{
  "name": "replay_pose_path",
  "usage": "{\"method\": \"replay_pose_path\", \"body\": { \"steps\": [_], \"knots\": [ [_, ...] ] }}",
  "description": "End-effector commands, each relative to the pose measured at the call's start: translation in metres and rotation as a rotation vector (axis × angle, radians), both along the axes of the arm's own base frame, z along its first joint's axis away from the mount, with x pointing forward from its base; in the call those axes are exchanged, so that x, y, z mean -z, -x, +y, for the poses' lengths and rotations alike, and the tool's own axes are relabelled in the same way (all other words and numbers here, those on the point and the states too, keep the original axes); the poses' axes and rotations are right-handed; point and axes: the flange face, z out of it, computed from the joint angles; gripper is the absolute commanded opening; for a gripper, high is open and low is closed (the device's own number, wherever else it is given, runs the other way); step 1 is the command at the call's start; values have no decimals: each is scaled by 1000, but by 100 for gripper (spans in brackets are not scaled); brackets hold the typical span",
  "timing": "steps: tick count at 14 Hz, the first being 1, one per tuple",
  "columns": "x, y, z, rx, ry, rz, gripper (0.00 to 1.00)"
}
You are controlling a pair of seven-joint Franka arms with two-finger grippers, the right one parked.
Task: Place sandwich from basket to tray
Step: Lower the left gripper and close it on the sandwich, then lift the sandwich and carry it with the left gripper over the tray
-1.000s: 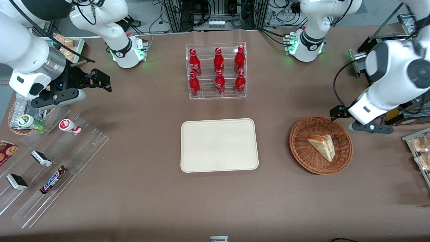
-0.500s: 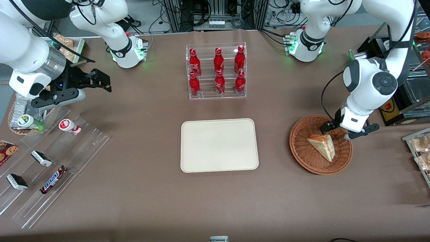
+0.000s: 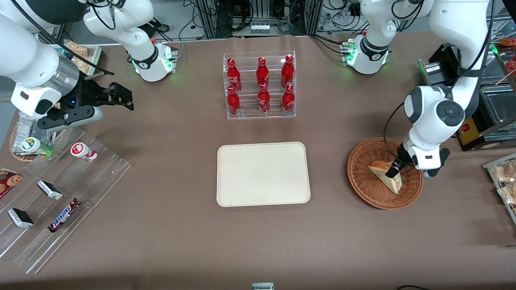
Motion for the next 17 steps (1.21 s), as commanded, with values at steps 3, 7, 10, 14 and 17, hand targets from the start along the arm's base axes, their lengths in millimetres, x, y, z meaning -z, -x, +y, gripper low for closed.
{"method": "replay_pose_path", "body": {
  "steps": [3,7,10,14,17],
  "knots": [
    [8,-7,-7,-37,4,-1,2],
    [-30,-46,-53,63,-13,73,1],
    [-50,-74,-152,225,-30,138,1],
    [-42,-52,-272,394,-29,77,3],
    [-30,-18,-353,511,-8,-5,4]
  ]
}}
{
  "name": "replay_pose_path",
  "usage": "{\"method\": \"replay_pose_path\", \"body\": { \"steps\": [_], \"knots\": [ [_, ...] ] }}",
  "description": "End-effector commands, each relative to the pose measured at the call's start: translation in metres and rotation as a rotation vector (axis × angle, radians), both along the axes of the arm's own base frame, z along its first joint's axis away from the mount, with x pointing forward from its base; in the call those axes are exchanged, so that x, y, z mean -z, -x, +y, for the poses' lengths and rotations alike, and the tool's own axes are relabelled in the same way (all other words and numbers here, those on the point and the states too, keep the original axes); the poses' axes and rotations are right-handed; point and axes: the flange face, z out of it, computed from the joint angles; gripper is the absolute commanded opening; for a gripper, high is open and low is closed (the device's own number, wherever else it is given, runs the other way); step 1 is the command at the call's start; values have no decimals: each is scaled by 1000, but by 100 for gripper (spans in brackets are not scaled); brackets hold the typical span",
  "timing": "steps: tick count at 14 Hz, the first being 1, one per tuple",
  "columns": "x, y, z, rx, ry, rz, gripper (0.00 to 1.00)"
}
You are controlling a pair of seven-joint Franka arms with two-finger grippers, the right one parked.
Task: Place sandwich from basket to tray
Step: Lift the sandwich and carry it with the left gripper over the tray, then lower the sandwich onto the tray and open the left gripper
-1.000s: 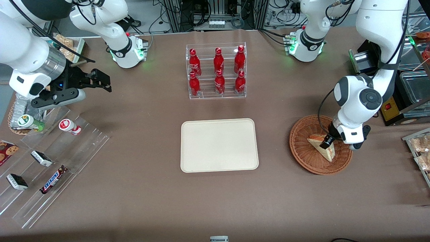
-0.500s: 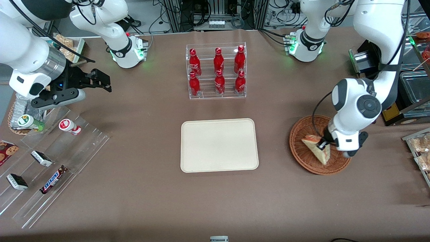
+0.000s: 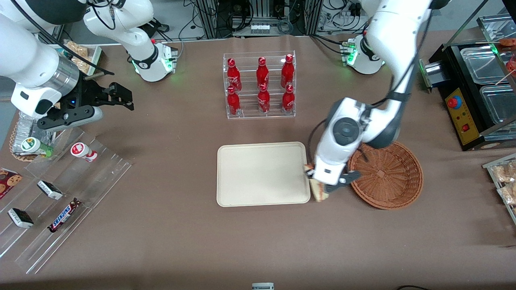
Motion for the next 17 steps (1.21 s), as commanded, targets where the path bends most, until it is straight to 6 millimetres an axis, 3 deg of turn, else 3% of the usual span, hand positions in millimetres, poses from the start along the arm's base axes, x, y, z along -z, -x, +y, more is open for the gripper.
{"method": "replay_pose_path", "body": {
  "steps": [1,3,5,8,10,11,12,13,14,17],
  "knots": [
    [7,21,-62,69,35,-84,4],
    [18,43,-97,97,55,-105,4],
    [26,57,-117,124,66,-115,4],
    [36,69,-134,134,74,-133,7],
    [53,75,-141,149,70,-157,14],
    [62,76,-142,154,61,-166,31],
    [64,76,-143,148,62,-176,88],
    [59,75,-144,131,73,-183,100],
    [49,73,-144,129,77,-192,100],
    [-12,68,-133,120,55,-188,100]
  ]
}}
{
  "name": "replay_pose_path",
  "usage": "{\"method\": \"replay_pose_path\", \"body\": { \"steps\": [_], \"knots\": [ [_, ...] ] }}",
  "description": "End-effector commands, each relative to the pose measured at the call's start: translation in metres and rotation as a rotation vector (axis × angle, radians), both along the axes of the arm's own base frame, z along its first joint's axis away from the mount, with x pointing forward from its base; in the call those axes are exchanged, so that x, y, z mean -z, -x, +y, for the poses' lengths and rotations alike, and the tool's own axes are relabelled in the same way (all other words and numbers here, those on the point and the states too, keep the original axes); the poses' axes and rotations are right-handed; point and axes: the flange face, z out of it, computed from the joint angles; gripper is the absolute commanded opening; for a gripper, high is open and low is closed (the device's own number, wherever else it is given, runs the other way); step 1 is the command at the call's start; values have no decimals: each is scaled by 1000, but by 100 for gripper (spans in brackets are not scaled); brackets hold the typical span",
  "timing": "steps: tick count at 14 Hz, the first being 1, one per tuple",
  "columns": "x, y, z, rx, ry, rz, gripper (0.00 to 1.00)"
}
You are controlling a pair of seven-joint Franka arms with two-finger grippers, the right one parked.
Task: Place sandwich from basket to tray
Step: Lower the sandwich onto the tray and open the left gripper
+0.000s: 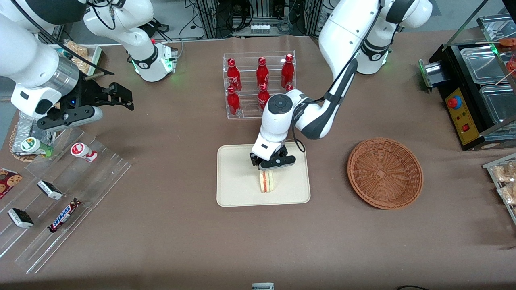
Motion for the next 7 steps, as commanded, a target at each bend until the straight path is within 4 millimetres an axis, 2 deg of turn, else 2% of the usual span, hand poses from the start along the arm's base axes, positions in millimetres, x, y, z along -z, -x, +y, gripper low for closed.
{"method": "replay_pose_path", "body": {
  "steps": [1,2,4,5,6,7],
  "knots": [
    [-69,0,11,-18,-39,-10,100],
    [-93,-1,20,-26,-62,1,100],
    [-135,-8,46,63,-145,13,100],
    [-156,-12,66,118,-165,39,100],
    [-173,-23,93,84,-134,82,100],
    [-186,-25,110,74,-138,113,100]
  ]
}}
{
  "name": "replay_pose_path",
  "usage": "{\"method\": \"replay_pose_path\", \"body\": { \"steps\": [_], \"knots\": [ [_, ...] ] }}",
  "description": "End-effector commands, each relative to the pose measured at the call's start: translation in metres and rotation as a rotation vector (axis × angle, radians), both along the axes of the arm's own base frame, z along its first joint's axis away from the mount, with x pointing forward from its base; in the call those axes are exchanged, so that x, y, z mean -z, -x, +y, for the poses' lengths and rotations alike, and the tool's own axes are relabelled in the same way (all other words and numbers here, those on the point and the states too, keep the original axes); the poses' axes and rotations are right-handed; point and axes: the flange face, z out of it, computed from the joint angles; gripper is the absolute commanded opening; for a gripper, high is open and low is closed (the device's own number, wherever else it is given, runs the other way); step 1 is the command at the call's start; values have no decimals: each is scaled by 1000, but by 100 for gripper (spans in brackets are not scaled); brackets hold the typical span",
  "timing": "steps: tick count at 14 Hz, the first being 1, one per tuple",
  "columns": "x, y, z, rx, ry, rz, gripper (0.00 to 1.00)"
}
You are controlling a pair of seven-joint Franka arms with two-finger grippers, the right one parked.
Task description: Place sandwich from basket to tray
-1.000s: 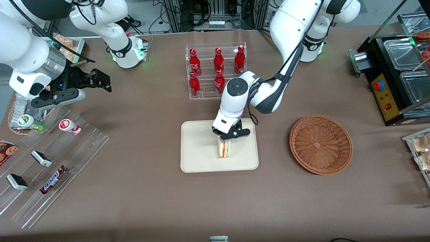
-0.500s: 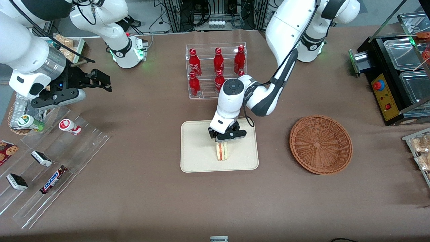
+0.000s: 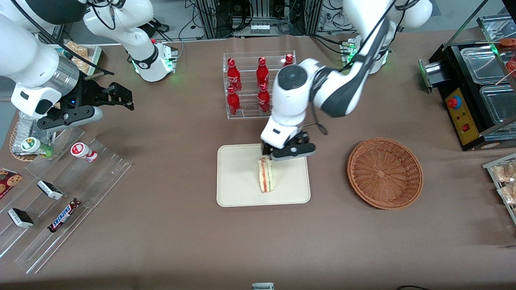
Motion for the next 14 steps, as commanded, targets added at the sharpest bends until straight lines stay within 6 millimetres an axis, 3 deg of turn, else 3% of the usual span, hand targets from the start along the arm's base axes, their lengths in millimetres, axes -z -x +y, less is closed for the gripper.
{"method": "replay_pose_path", "body": {
  "steps": [1,6,10,12,14],
  "knots": [
    [-35,-10,62,2,-12,81,100],
    [-76,-36,210,84,-48,212,100],
    [-112,-36,315,152,-35,251,100],
    [-135,-26,351,159,-25,252,100],
    [-159,-11,366,167,-26,241,100]
  ]
}}
